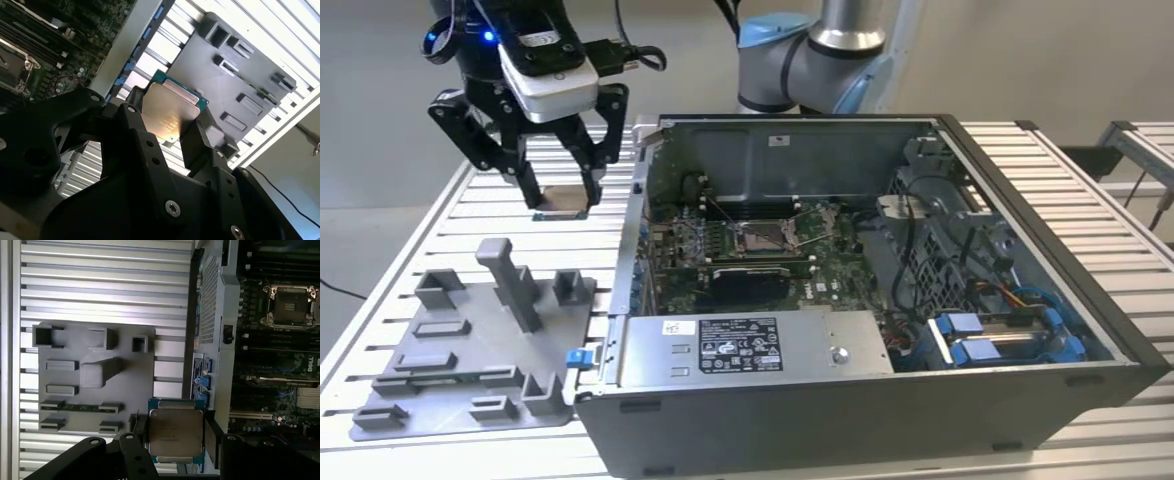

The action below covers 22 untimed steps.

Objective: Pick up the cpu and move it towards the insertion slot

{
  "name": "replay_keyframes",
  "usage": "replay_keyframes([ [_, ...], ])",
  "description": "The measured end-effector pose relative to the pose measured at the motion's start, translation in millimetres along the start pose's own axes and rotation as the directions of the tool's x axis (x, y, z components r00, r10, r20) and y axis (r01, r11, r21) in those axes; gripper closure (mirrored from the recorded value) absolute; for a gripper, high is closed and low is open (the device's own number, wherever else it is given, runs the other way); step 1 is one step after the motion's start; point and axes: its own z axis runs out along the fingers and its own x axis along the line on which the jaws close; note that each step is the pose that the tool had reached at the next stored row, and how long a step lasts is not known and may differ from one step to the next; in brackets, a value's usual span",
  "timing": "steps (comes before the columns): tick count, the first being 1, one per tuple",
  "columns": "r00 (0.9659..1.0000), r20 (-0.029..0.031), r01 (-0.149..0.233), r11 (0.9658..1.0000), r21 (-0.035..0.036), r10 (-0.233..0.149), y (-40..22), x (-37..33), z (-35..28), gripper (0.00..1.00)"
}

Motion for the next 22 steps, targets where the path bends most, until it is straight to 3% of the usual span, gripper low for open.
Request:
replay_keyframes([
  [6, 1.0000, -0.0001, 0.002, 1.0000, 0.0000, -0.002, -0.8, -18.4, 0.2, 1.00],
  [11, 1.0000, 0.0000, 0.004, 1.0000, 0.0000, -0.004, -1.3, -38.7, 0.6, 1.00],
  [22, 1.0000, -0.0001, 0.005, 1.0000, 0.0000, -0.005, 2.8, -73.8, 1.1, 1.00],
])
